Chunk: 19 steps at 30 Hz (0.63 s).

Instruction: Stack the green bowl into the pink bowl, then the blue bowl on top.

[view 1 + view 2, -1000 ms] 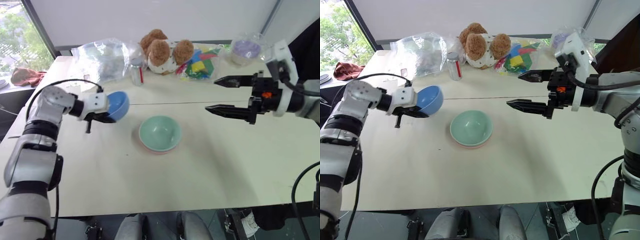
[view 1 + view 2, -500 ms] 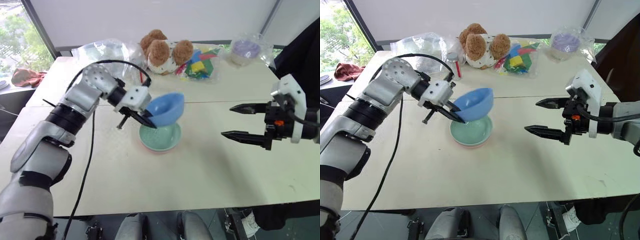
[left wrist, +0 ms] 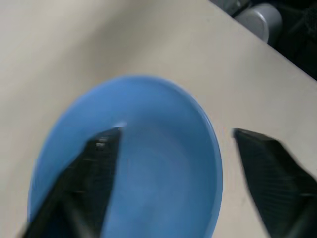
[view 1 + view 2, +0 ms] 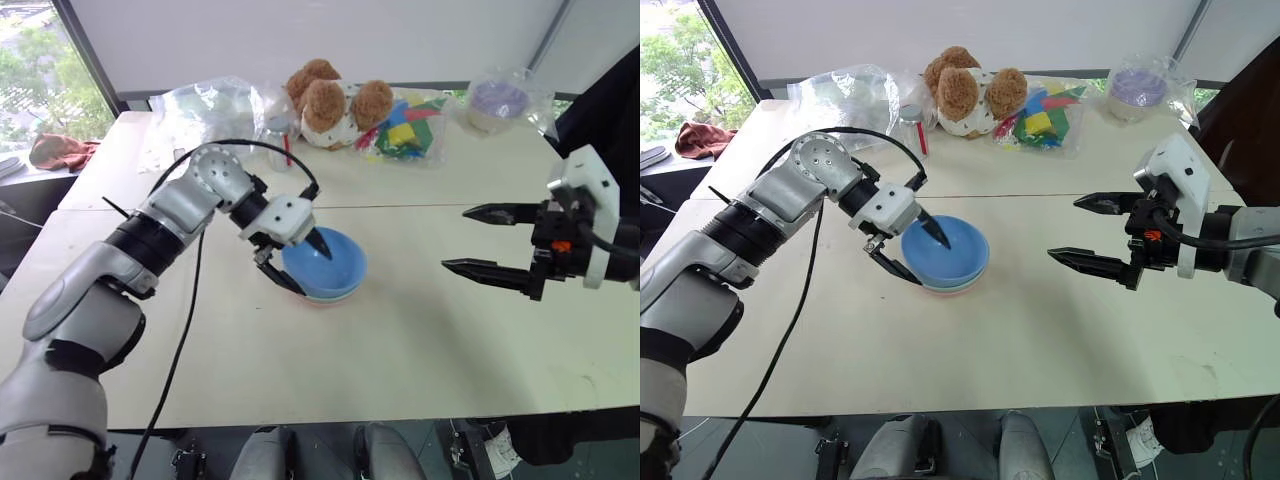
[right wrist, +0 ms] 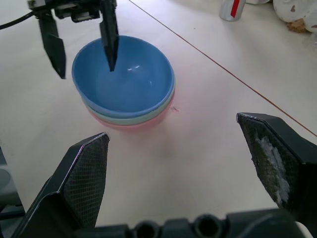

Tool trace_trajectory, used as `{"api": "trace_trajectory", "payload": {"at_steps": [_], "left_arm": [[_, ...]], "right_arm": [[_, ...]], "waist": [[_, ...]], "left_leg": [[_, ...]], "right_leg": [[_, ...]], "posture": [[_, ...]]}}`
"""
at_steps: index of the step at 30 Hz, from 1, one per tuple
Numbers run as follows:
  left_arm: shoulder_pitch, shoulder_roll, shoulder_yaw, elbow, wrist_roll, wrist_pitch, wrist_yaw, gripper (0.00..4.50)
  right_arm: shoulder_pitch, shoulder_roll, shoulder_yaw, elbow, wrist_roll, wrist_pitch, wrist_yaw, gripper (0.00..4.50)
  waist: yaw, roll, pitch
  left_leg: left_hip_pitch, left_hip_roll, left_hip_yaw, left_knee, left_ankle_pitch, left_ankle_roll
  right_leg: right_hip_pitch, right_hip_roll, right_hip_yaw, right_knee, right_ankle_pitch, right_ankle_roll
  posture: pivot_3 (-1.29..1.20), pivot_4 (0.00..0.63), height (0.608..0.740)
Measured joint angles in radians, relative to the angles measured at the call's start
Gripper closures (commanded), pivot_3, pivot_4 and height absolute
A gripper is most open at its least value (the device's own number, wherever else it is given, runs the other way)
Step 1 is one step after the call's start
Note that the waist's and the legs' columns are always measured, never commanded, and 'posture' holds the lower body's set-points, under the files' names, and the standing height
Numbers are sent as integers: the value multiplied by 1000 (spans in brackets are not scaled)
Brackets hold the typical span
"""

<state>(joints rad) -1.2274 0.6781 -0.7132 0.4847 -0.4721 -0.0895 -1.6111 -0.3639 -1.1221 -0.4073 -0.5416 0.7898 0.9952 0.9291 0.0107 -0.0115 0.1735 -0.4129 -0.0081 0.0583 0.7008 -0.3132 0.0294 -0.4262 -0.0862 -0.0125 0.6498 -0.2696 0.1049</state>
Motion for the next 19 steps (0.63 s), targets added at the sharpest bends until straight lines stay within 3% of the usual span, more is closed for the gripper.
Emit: {"api": "trace_trajectory", "payload": {"at_steps": [4,8,19], "left_arm": [[-6,-8,183,3,-56,181,1,68],[48,102,346,-73,-65,330,33,68],[603,336,752,-502,-167,693,286,68]], "right_arm": [[-16,-9,33,30,-4,-22,5,0],[-20,-27,69,71,-34,-67,31,0],[-96,-24,193,175,-79,-161,93,0]], "waist": [[-5,0,0],[-25,0,0],[-21,-1,0]], "left_leg": [[0,0,0,0,0,0],[0,1,-1,-1,1,-1],[1,1,-2,0,3,-5]], "right_leg": [[0,1,-1,0,0,0],[0,2,0,0,0,0],[2,-2,2,0,0,0]], "posture": [[0,150,740],[0,150,740],[0,150,740]]}}
